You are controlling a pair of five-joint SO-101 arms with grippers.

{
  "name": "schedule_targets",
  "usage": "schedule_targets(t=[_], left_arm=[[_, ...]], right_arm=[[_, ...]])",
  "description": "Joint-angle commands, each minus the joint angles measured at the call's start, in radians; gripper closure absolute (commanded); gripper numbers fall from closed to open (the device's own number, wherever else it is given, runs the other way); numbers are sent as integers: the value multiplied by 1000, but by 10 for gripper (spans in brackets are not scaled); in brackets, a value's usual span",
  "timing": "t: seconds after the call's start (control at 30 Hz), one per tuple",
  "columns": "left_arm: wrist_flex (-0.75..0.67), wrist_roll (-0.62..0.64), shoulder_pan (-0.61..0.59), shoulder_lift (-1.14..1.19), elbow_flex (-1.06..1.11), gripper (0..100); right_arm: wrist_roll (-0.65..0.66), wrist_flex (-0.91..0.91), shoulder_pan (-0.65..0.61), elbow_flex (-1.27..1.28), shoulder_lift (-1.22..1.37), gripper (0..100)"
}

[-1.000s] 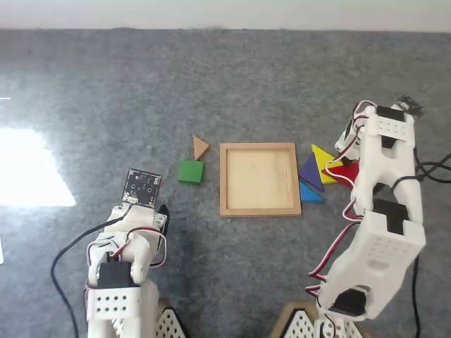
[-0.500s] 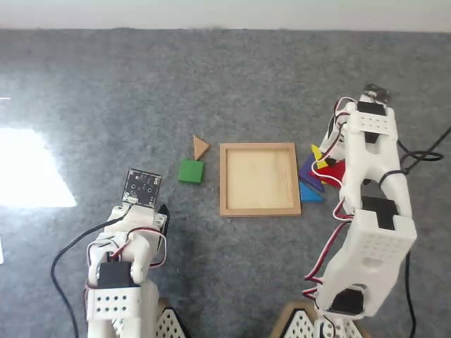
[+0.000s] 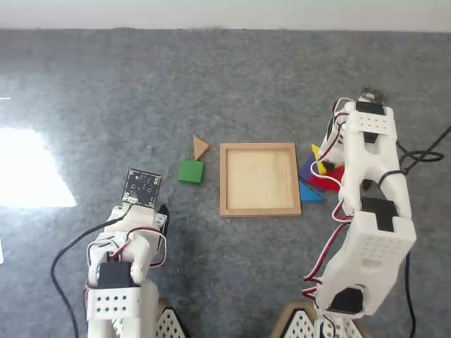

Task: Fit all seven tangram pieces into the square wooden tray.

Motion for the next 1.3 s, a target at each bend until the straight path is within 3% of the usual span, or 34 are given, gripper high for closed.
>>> schedule_targets(t=[0.0,0.33,0.5,0.77,0.97,1.27], left_arm=[[0,-12,-6,-17,-8,848],[0,-12,-6,-17,-8,848],[0,-12,-6,-17,-8,848],[0,-12,-6,-17,-8,848],[0,-12,-6,-17,-8,848],[0,-12,-6,-17,-8,848]], right_arm=[[11,64,-7,17,-180,681],[54,-108,79,396,-716,681],[57,-372,130,655,-702,681],[46,-346,280,457,-446,681],[-3,-229,205,331,-386,681],[-9,-259,99,331,-377,681]])
